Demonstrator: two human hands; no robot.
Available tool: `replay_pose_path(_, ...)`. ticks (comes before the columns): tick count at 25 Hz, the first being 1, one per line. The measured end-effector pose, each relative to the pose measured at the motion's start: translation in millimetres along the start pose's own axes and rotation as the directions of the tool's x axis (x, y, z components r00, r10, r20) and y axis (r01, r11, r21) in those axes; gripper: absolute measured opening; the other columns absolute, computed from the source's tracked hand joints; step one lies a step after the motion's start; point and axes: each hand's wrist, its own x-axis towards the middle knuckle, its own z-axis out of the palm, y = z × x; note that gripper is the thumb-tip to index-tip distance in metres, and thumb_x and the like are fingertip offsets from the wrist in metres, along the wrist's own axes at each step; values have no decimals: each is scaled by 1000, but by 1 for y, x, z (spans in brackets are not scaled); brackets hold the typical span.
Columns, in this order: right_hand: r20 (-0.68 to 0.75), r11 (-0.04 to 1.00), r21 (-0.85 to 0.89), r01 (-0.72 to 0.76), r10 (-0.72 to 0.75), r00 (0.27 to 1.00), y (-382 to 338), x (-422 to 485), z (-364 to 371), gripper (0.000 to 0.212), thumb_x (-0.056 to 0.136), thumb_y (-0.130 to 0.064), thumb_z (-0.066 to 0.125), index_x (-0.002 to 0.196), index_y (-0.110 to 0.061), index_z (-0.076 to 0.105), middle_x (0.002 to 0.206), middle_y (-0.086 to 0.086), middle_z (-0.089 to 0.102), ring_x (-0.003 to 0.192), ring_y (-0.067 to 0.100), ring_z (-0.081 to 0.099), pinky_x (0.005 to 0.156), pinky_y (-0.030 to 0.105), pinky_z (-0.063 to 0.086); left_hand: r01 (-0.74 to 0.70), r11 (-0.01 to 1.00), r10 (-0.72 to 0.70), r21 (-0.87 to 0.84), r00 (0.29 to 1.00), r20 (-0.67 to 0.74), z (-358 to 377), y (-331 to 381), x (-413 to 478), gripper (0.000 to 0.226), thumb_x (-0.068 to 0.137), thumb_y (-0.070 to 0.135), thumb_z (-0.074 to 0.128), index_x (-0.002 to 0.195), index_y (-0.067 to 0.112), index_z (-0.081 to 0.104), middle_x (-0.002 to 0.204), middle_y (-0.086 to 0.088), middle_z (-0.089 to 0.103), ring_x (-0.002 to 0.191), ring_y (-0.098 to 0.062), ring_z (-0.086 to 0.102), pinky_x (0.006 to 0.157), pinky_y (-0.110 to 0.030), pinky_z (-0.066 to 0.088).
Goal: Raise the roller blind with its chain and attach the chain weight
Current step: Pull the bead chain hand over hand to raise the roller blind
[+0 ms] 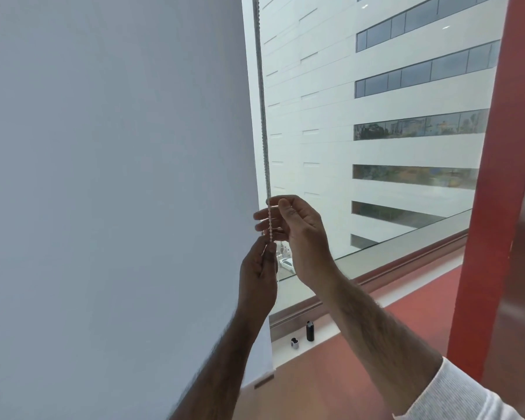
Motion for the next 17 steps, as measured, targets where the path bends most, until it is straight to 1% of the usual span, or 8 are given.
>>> replay_pose_path(2, -7, 999, 9, -37, 37, 999, -5, 3, 8, 19, 107, -15, 46, 106, -9, 64, 88, 15, 76, 68, 26, 67, 60, 31, 51, 4, 999, -3, 46, 1000, -16, -2, 0, -7, 29, 110, 14, 44, 105, 30, 68, 64, -2, 52, 54, -8, 40, 54, -26, 35)
replay_pose_path(6, -31, 996, 90, -7, 10, 999, -18, 18, 18, 17, 106, -14, 49, 103, -12, 66, 63, 6, 61, 48, 17, 48, 46, 24, 39, -26, 996, 24, 84, 999, 28, -5, 5, -9, 36, 110, 10, 43, 101, 36, 66, 59, 14, 51, 54, -5, 37, 53, -20, 33)
replay_pose_path(8, -29, 992, 118, 35, -32, 999, -21, 21, 24, 22, 107, -13, 48, 97, -14, 68, 51, -3, 35, 40, 10, 25, 41, 19, 23, -15, 997, 9, 80, 997, 70, -2, 8, -10, 35, 110, 9, 42, 91, 29, 65, 61, 14, 48, 56, -6, 37, 54, -20, 32)
replay_pose_path(10, -23, 992, 97, 86, -84, 996, -21, 20, 24, 25, 107, -15, 49, 92, -16, 69, 48, -5, 26, 38, 9, 16, 42, 17, 17, 59, 998, -55, -19, 985, 164, 0, 12, -12, 29, 109, 16, 40, 91, 14, 63, 65, 7, 48, 57, -9, 41, 54, -23, 36)
replay_pose_path(12, -37, 988, 76, 132, -130, 991, -20, 17, 18, 25, 107, -16, 51, 89, -17, 69, 50, 0, 22, 40, 10, 14, 44, 18, 17, 137, 982, -99, -129, 959, 266, -6, 16, -8, 34, 108, 28, 38, 109, 14, 68, 79, 4, 67, 73, -13, 63, 70, -30, 53)
replay_pose_path(13, -48, 987, 59, 151, -149, 988, -20, 16, 13, 24, 106, -15, 52, 89, -17, 69, 52, 4, 20, 41, 11, 15, 44, 19, 18, 163, 976, -117, -146, 953, 279, -10, 17, -4, 39, 108, 32, 37, 124, 16, 68, 98, 6, 77, 95, -15, 72, 87, -32, 57)
replay_pose_path(15, -56, 985, -2, 175, -175, 983, -17, 12, 3, 21, 106, -14, 52, 93, -12, 68, 53, 7, 21, 40, 11, 19, 43, 19, 21, 174, 960, -118, -218, 962, 244, -18, 20, 11, 41, 110, 30, 37, 141, 16, 60, 128, 5, 75, 123, -16, 68, 109, -36, 51)
replay_pose_path(17, -68, 987, -56, 153, -156, 985, -7, 3, -3, 20, 106, -15, 51, 97, -9, 67, 50, 0, 32, 39, 8, 25, 42, 19, 23, 146, 940, -83, -309, 975, 209, -20, 35, 27, 38, 112, 18, 37, 143, 12, 58, 132, 3, 74, 128, -18, 67, 112, -36, 49)
